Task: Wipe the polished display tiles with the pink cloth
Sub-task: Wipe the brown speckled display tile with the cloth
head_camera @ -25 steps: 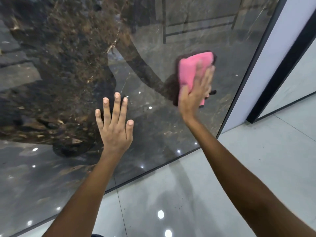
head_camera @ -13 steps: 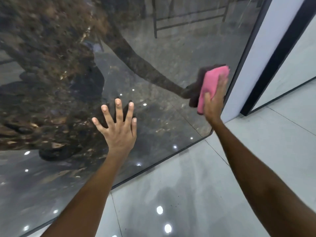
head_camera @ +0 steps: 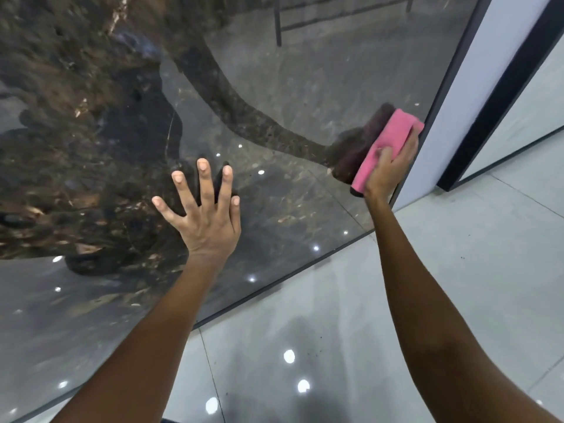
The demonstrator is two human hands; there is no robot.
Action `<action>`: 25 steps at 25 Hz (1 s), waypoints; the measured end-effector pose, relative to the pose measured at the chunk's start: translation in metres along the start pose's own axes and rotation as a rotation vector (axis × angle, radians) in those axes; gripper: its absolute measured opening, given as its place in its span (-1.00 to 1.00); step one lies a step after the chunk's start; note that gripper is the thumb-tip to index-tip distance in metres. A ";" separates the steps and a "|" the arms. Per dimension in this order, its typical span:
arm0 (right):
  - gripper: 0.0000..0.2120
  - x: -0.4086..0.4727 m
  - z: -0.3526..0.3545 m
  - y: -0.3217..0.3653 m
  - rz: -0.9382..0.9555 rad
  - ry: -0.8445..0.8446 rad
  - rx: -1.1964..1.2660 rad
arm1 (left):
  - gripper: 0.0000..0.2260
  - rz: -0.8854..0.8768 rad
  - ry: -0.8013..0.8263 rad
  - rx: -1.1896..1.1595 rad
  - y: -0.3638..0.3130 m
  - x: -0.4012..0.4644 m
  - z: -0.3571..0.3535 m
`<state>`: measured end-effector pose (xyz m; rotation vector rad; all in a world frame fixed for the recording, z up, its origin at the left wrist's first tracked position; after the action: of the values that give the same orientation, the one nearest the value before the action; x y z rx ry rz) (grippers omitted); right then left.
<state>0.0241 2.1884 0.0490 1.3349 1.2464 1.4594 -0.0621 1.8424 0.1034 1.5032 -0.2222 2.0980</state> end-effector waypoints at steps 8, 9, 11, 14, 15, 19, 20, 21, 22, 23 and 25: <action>-0.28 -0.169 -0.024 -0.070 -0.330 0.258 -0.016 | -0.47 -0.011 -0.026 0.004 -0.001 -0.006 -0.001; -0.26 -0.209 -0.038 -0.057 -0.153 0.411 -0.055 | -0.47 -0.014 -0.024 0.000 -0.001 -0.006 0.000; -0.26 -0.215 -0.045 -0.032 0.075 0.505 -0.095 | -0.46 -0.022 0.001 -0.028 0.000 -0.006 0.002; -0.24 -0.135 -0.030 0.028 0.237 0.195 -0.025 | -0.48 -0.040 0.040 -0.056 0.002 -0.010 0.006; -0.23 -0.122 -0.029 0.044 0.272 0.110 -0.017 | -0.50 -0.034 0.048 -0.084 0.003 -0.011 0.007; -0.14 -0.228 -0.072 0.025 1.007 0.441 -0.461 | -0.52 0.013 0.098 -0.191 0.001 -0.014 0.011; -0.15 -0.262 -0.072 -0.011 1.212 0.608 -0.592 | -0.52 0.006 0.124 -0.197 0.002 -0.018 0.010; -0.15 -0.279 -0.064 -0.051 1.372 0.751 -0.704 | -0.51 -0.025 0.151 -0.190 0.001 -0.025 0.008; -0.12 -0.279 -0.051 -0.084 1.468 0.859 -0.786 | -0.49 -0.080 0.174 -0.167 0.000 -0.036 0.006; -0.10 -0.266 -0.038 -0.104 1.496 0.917 -0.804 | -0.47 -0.146 0.189 -0.131 0.000 -0.047 0.002; -0.17 -0.221 -0.018 -0.114 1.400 0.873 -0.815 | -0.42 -0.236 0.186 -0.088 0.001 -0.061 -0.005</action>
<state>0.0306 1.9962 -0.1101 0.8817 -0.2556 3.2360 -0.0531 1.8238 0.0456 1.2119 -0.0633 1.9951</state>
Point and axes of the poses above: each hand's wrist, its own x-axis towards the middle knuckle, its own z-axis out of the back of the hand, y = z × x, the point moved 6 cm from there along x, towards the middle knuckle, and after that the axes turned 1 degree about -z, right-handed, at the moved point
